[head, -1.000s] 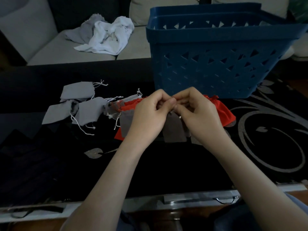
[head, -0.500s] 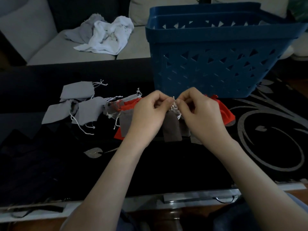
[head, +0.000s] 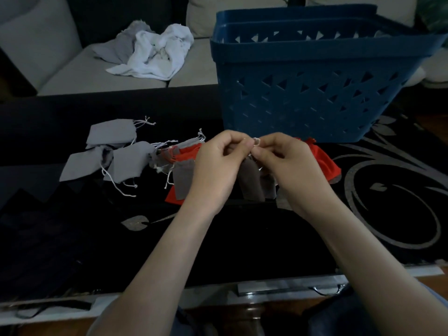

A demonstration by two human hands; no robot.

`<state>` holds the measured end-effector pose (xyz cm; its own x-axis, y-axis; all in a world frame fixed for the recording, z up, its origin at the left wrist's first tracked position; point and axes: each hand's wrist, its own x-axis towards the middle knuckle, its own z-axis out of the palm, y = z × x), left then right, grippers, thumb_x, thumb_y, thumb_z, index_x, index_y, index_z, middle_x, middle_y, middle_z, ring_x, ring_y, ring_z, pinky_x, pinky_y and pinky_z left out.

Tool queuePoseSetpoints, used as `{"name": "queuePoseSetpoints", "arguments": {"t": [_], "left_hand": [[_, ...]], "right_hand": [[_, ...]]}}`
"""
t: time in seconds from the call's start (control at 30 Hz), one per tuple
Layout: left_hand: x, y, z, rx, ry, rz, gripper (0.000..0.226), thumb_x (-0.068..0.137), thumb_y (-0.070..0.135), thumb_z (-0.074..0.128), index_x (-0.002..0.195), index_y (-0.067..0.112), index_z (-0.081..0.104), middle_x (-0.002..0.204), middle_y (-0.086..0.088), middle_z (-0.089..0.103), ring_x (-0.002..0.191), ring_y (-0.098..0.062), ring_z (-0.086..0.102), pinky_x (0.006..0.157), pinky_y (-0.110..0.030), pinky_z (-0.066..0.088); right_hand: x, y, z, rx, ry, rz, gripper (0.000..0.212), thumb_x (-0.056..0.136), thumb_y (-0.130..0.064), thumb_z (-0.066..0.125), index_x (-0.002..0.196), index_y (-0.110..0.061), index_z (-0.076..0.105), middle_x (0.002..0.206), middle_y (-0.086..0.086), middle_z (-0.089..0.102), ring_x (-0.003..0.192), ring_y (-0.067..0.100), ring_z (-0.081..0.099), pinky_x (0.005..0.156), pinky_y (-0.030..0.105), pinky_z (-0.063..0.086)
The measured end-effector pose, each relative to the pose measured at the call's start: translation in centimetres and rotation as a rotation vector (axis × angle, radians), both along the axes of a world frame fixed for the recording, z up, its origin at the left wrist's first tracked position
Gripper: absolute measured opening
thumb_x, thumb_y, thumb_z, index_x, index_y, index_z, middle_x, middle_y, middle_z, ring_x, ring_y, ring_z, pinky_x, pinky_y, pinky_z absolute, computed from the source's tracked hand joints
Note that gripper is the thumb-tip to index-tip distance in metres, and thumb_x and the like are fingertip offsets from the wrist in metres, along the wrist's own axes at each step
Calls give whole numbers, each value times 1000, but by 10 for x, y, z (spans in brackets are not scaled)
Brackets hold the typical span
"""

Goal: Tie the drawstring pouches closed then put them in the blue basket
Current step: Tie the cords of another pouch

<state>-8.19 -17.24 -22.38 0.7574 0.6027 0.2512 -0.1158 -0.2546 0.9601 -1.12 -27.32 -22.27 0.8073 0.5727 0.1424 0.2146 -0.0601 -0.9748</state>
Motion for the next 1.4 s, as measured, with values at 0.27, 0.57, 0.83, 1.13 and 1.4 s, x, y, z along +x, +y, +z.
{"name": "queuePoseSetpoints", "arguments": {"t": [0.27, 0.57, 0.83, 1.13, 1.4], "left_hand": [[2, -2, -5, 49, -40, 86, 13, 87, 14, 64, 80, 22, 70, 83, 4, 72, 84, -14, 67, 84, -41, 53], [2, -3, -3, -134, 4, 162, 23, 88, 11, 64, 70, 24, 70, 75, 2, 71, 80, -17, 67, 86, -47, 53], [0, -5, 2, -379, 46, 52, 18, 92, 2, 55, 86, 7, 71, 77, -2, 71, 69, -5, 65, 64, -17, 53], [1, -10, 2, -383, 15, 31, 17, 91, 0, 55, 87, 5, 71, 82, -8, 71, 70, -11, 67, 60, -20, 53], [3, -1, -6, -107, 66, 86, 14, 89, 11, 61, 88, 14, 75, 84, -1, 74, 80, -17, 68, 76, -39, 53]], "right_hand": [[-6, 8, -6, 64, 54, -18, 7, 88, -7, 63, 86, -9, 70, 72, -1, 67, 68, 6, 58, 64, 18, 44], [-19, 11, -5, -87, -371, -191, 4, 86, -13, 64, 83, -11, 65, 79, 0, 67, 75, 10, 58, 68, 16, 42], [-10, 12, -18, -201, -625, -208, 8, 86, -12, 63, 79, -8, 61, 78, 5, 62, 80, 23, 53, 64, 25, 30], [-19, 19, -21, -193, -785, -396, 13, 82, -10, 59, 74, -4, 52, 71, 11, 57, 72, 31, 53, 63, 28, 28], [-16, 15, -11, -180, -487, -287, 14, 85, -15, 61, 75, -7, 55, 68, 2, 59, 71, 18, 54, 64, 27, 37]]}}
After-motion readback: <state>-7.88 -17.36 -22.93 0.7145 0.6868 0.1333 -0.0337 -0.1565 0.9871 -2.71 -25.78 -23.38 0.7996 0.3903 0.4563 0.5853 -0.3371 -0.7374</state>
